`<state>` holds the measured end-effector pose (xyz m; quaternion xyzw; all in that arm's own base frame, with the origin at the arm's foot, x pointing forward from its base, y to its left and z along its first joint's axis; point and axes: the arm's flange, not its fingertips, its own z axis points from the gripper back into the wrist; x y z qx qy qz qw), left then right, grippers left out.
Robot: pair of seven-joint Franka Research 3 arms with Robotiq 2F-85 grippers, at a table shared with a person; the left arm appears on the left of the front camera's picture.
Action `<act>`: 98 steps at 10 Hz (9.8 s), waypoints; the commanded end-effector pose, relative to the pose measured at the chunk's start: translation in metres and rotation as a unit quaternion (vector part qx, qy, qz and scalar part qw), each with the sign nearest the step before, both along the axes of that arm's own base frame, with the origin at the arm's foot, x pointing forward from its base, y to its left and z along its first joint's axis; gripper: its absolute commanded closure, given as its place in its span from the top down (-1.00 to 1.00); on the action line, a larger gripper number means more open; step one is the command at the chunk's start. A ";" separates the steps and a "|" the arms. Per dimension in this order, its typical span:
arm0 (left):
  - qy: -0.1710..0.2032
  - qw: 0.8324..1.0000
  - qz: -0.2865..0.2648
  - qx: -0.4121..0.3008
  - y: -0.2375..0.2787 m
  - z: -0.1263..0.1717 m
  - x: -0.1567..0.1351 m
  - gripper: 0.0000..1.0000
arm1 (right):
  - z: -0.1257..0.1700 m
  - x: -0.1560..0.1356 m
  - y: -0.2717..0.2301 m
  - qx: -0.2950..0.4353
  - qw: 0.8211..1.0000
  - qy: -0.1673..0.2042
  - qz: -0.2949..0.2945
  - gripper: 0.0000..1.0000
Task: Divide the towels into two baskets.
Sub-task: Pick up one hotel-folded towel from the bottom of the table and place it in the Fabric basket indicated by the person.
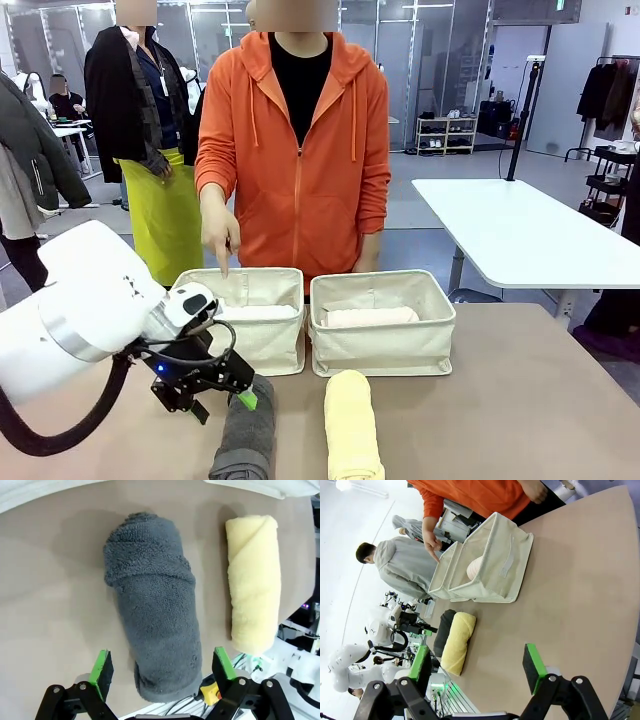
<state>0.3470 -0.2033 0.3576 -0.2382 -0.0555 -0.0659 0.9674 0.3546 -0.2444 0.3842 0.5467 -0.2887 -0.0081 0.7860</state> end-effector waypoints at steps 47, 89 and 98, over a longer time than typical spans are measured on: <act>-0.293 0.797 -0.410 0.334 -0.029 0.155 0.116 -0.20 | 0.003 -0.001 0.000 -0.004 1.000 -0.001 0.005 0.85; -0.327 0.874 -0.335 -0.132 0.265 0.145 0.098 0.89 | 0.003 -0.001 0.000 -0.004 1.000 -0.001 0.005 0.85; -0.231 0.909 -0.012 -0.347 0.454 0.012 -0.073 1.00 | 0.003 -0.001 0.000 -0.004 1.000 -0.001 0.005 0.85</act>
